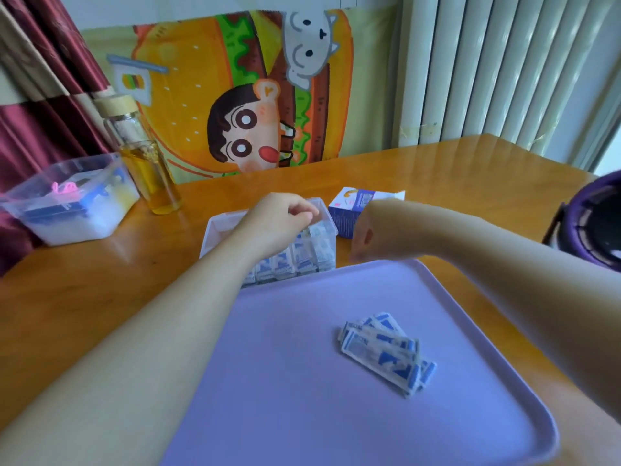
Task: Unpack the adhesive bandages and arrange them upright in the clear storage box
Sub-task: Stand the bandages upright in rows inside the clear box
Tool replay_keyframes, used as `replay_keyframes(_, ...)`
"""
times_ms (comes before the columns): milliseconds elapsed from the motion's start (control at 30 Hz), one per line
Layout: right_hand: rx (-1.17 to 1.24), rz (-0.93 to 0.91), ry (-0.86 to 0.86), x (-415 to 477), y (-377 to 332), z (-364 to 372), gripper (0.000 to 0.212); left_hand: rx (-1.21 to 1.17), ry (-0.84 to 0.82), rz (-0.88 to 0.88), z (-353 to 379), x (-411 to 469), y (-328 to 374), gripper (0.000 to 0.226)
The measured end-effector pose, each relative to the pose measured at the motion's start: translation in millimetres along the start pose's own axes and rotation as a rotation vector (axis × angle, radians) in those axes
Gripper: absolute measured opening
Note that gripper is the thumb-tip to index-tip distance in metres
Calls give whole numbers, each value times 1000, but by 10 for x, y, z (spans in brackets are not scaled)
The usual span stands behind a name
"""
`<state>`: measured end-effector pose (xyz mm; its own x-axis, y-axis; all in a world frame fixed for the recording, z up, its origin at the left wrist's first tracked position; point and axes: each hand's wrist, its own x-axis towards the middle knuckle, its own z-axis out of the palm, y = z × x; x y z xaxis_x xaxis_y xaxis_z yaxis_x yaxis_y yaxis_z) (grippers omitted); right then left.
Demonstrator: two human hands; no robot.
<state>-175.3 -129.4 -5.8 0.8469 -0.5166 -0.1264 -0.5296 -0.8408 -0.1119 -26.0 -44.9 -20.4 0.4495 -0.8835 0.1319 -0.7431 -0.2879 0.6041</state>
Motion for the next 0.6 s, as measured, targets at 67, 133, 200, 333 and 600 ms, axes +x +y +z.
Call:
replay_keyframes(67, 34, 66, -254, -203, -3, 132, 43, 8, 46, 38, 60, -253, 24, 20)
replay_keyframes(133, 33, 110, -386, -326, -3, 303, 47, 14, 18, 55, 153, -472, 24, 18)
replay_keyframes(200, 13, 134, -430, -389, -37, 449, 49, 23, -29, 55, 240, -640, 20, 17)
replay_keyframes(333, -37, 132, -386, -492, -149, 588, 48, 46, -80, 32, 322, -900, 12, 18)
replay_keyframes(600, -126, -31, -177, -595, -210, 690, 52, 71, -115, -3, 509, -1222, -165, 30)
